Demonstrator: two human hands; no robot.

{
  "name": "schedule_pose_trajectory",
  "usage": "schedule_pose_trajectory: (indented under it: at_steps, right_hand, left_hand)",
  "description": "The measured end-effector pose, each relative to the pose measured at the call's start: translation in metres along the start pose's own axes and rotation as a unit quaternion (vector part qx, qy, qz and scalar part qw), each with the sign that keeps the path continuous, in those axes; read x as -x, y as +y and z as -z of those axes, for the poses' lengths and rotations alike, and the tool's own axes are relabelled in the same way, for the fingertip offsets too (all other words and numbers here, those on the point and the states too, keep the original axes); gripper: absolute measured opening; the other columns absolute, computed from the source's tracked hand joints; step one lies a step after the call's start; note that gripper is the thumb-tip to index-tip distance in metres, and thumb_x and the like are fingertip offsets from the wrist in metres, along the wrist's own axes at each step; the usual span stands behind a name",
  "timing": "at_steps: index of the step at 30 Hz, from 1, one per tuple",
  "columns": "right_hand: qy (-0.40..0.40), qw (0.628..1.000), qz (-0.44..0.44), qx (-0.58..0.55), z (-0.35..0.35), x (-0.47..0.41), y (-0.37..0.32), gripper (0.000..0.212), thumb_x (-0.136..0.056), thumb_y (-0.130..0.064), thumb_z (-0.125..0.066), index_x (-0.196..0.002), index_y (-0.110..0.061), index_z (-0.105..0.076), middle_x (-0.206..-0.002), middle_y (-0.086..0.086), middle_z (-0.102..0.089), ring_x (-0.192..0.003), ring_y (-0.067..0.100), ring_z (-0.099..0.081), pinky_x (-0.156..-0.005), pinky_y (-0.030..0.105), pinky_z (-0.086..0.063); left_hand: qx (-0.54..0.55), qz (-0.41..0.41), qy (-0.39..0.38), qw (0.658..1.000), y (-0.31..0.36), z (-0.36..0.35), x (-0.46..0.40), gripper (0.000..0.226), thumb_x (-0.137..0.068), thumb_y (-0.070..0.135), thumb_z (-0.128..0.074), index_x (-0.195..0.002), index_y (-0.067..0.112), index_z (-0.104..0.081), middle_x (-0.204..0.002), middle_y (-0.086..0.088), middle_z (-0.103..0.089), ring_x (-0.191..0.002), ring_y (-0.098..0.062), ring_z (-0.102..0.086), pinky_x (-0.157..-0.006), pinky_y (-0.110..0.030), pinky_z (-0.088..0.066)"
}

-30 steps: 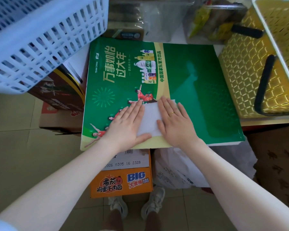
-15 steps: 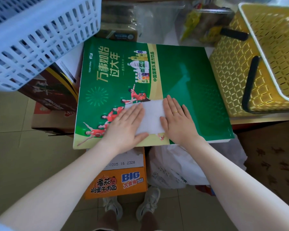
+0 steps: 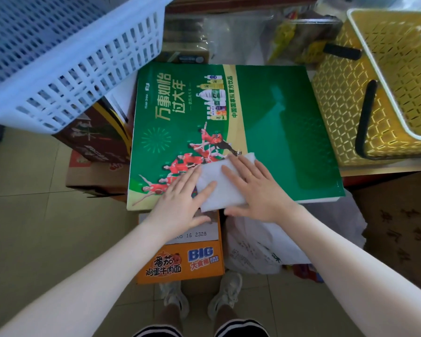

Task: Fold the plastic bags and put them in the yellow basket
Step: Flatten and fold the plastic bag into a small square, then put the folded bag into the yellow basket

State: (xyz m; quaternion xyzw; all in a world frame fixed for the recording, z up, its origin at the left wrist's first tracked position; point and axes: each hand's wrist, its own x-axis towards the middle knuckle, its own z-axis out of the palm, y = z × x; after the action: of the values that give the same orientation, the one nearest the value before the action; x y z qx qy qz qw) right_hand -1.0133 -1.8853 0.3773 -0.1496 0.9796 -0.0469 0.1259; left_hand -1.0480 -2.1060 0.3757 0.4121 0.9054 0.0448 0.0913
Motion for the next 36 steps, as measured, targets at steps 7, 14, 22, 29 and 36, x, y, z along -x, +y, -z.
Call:
schedule_pose_trajectory:
  at_steps: [7,14,22,29,36]
  right_hand:
    - [0.046,0.997,-0.040,0.053,-0.019,0.042,-0.019,0.071,-0.079,-0.052,-0.044,-0.139,-0.014,-0.037,-0.144,0.020,-0.040,-0.130,0.039,-0.042,-0.109,0.050,-0.018]
    - [0.204,0.977,-0.022,-0.059,0.020,0.076,-0.035,0.026,-0.072,-0.015,-0.040,-0.080,-0.009,-0.064,-0.072,0.004,-0.067,-0.061,0.024,-0.065,-0.049,0.024,-0.048]
    - [0.412,0.874,-0.193,-0.171,0.115,0.122,0.014,0.018,-0.088,-0.028,-0.056,-0.085,-0.010,-0.059,-0.062,-0.001,-0.057,-0.050,0.018,-0.048,-0.045,0.029,-0.038]
    - [0.501,0.768,-0.297,-0.265,0.199,0.137,0.105,0.011,-0.094,-0.017,-0.053,-0.086,-0.009,-0.052,-0.066,-0.001,-0.050,-0.057,0.018,-0.043,-0.048,0.013,-0.032]
    - [0.259,0.782,-0.442,-0.356,0.184,0.104,0.222,0.016,-0.087,-0.011,-0.050,-0.095,-0.004,-0.061,-0.088,0.014,-0.062,-0.079,0.028,-0.057,-0.065,0.032,-0.042]
  left_hand:
    - [0.019,-0.101,0.162,0.981,0.013,-0.006,0.009,0.015,-0.073,0.006,-0.063,-0.087,0.011,-0.067,-0.104,-0.008,-0.068,-0.109,-0.031,-0.059,-0.103,-0.045,-0.035]
    - [0.137,-0.192,0.207,0.950,0.034,0.063,-0.007,0.005,-0.087,0.021,-0.053,-0.086,0.016,-0.054,-0.073,0.000,-0.065,-0.068,-0.016,-0.063,-0.059,-0.028,-0.052]
    - [0.190,-0.111,0.334,0.917,0.076,0.162,-0.043,0.018,-0.085,0.020,-0.051,-0.083,0.010,-0.066,-0.067,0.005,-0.061,-0.053,-0.006,-0.051,-0.052,-0.019,-0.043]
    - [0.122,-0.154,0.328,0.924,0.113,0.196,-0.096,0.024,-0.087,0.020,-0.046,-0.083,0.013,-0.069,-0.068,0.006,-0.066,-0.050,-0.010,-0.057,-0.044,-0.024,-0.049]
    - [0.107,-0.087,0.303,0.943,0.132,0.181,-0.151,0.028,-0.084,0.026,-0.041,-0.078,0.016,-0.067,-0.065,0.005,-0.065,-0.051,-0.016,-0.060,-0.041,-0.027,-0.048]
